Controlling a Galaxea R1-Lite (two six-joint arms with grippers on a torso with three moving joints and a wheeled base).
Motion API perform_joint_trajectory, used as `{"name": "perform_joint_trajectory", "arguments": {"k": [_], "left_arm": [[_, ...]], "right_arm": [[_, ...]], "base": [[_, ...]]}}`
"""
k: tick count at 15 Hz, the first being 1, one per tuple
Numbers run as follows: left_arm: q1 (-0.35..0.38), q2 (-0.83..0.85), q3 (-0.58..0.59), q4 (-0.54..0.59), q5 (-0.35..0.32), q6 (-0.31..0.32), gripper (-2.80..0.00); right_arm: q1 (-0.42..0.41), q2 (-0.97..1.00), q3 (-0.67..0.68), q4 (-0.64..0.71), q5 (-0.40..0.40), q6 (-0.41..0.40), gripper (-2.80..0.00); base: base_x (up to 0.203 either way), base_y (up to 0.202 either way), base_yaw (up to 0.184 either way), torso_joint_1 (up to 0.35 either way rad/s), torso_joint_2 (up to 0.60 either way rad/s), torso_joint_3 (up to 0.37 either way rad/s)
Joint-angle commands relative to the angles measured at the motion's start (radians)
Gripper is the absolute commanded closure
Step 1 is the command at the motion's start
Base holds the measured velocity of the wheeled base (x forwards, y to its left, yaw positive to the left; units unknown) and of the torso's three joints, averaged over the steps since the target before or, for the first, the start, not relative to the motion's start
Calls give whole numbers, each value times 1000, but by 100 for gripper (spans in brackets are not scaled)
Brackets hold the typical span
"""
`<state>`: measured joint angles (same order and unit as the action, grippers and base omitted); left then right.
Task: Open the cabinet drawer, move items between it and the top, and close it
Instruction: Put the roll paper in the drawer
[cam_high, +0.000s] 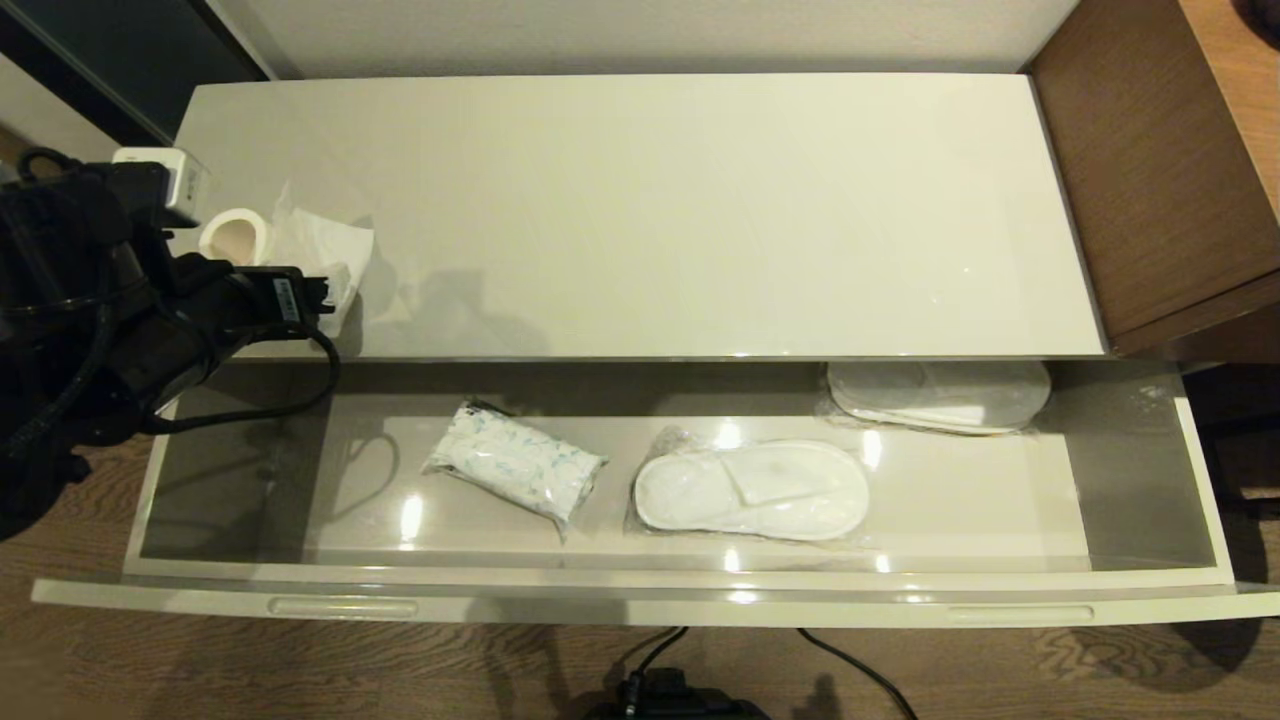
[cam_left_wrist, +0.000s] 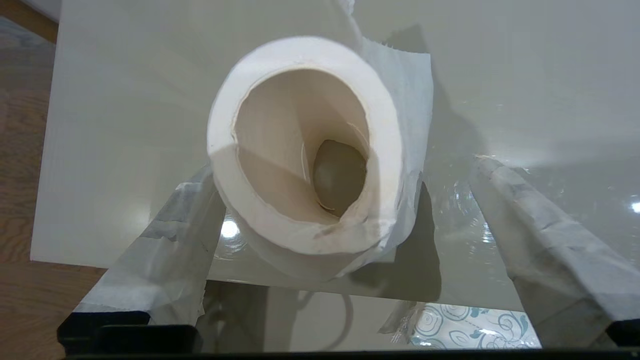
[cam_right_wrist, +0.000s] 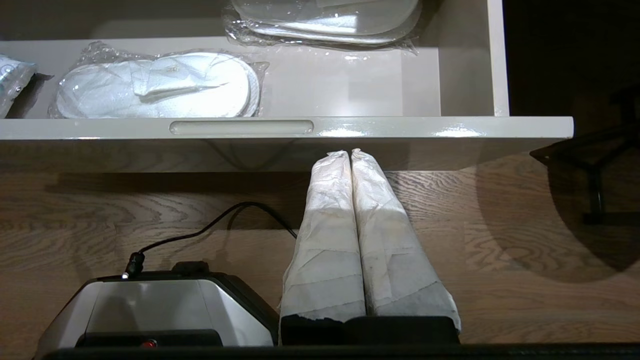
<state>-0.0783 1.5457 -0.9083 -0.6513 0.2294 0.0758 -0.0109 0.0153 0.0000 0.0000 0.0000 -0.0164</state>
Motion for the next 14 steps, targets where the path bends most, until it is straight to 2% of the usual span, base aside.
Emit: {"name": "perform_joint_trajectory", "arguments": {"k": [1,14], "left_arm": [[0,13,-6,-15,14,-2,0],[0,-9,8,-19,4,5,0]], "right_arm": [[0,2,2,0,0,0,0],[0,2,2,0,0,0,0]], "base": [[0,0,0,0,0,0],[0,0,0,0,0,0]]}}
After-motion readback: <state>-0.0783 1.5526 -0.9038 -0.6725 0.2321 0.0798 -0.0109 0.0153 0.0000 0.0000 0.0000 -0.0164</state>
